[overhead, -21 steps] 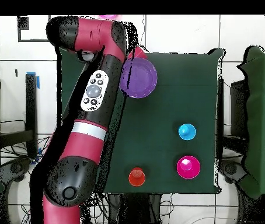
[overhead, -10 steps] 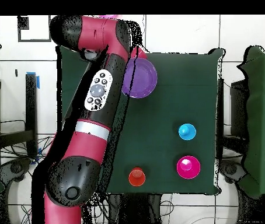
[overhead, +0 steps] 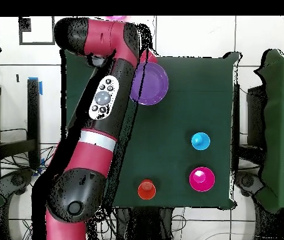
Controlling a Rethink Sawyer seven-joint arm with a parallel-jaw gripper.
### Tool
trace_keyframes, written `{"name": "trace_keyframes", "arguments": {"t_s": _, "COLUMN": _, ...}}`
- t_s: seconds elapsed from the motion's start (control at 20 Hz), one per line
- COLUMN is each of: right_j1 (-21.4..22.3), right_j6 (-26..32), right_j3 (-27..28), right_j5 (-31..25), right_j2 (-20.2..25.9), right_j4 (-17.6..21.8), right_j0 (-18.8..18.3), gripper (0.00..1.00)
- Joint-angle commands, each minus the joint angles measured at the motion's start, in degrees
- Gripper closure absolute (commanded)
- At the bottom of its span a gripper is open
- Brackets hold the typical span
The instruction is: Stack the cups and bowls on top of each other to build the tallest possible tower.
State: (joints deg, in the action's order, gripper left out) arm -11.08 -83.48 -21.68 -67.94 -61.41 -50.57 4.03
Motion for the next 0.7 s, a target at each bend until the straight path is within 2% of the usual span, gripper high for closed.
{"name": "trace_keyframes", "arguments": {"t_s": 0.05, "right_j1": -0.59, "right_j6": -6.63, "right_j3": -7.65, "right_j5": -7.22, "right_j2": 5.27, "right_j4": 7.18, "right_j0": 1.92, "gripper": 0.00}}
{"name": "trace_keyframes", "arguments": {"t_s": 0.35, "right_j1": 1.12, "right_j6": -7.37, "right_j3": -10.70, "right_j5": -6.83, "right_j2": 6.64, "right_j4": 8.87, "right_j0": 2.76, "gripper": 0.00}}
{"name": "trace_keyframes", "arguments": {"t_s": 0.7, "right_j1": 0.10, "right_j6": -9.42, "right_j3": -11.97, "right_j5": -4.65, "right_j2": 6.92, "right_j4": 9.67, "right_j0": 3.04, "gripper": 0.00}}
